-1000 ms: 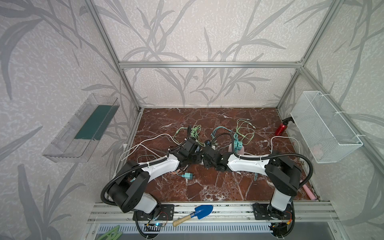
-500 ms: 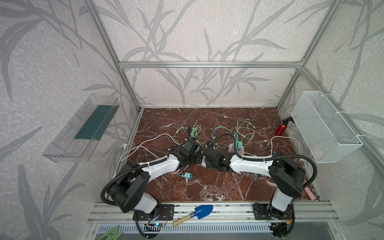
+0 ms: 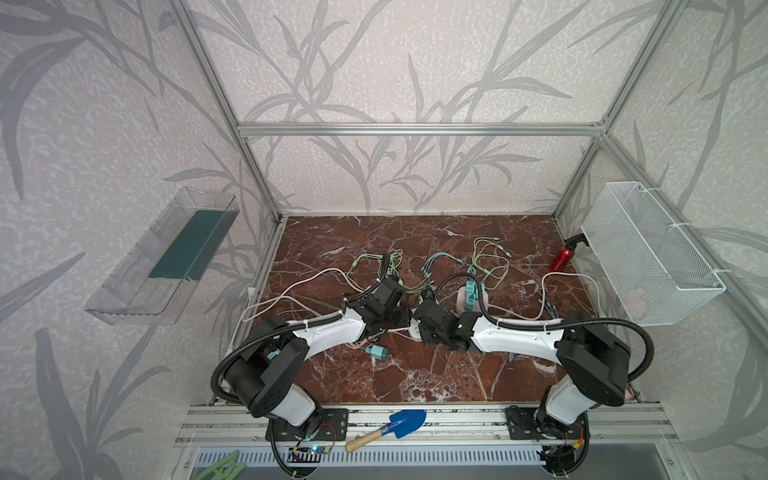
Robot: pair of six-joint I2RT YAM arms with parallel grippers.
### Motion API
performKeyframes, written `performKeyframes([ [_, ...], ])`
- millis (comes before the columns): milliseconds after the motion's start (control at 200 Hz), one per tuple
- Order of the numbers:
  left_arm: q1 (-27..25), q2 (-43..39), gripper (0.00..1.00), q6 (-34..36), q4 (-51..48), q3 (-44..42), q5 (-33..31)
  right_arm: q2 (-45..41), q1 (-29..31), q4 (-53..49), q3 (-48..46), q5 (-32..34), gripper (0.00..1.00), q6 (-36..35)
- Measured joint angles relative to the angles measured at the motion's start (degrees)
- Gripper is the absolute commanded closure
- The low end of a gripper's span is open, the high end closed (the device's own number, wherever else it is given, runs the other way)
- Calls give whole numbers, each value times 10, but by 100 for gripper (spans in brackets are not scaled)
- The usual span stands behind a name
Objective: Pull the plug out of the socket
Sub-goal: 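Lower left gripper onto the white power strip edge beside the pink charger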
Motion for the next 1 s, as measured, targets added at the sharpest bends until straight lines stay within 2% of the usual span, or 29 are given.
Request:
performKeyframes([
  [620,-15,24,69,1,12,15,-12,0,3,-1,4,5,65,3],
  [725,-19,24,71,4,-3,21,-22,0,3,-1,9,8,65,2],
  [1000,-23,-12,71,3,-48,13,-42,0,3,0,13,19,65,-1],
])
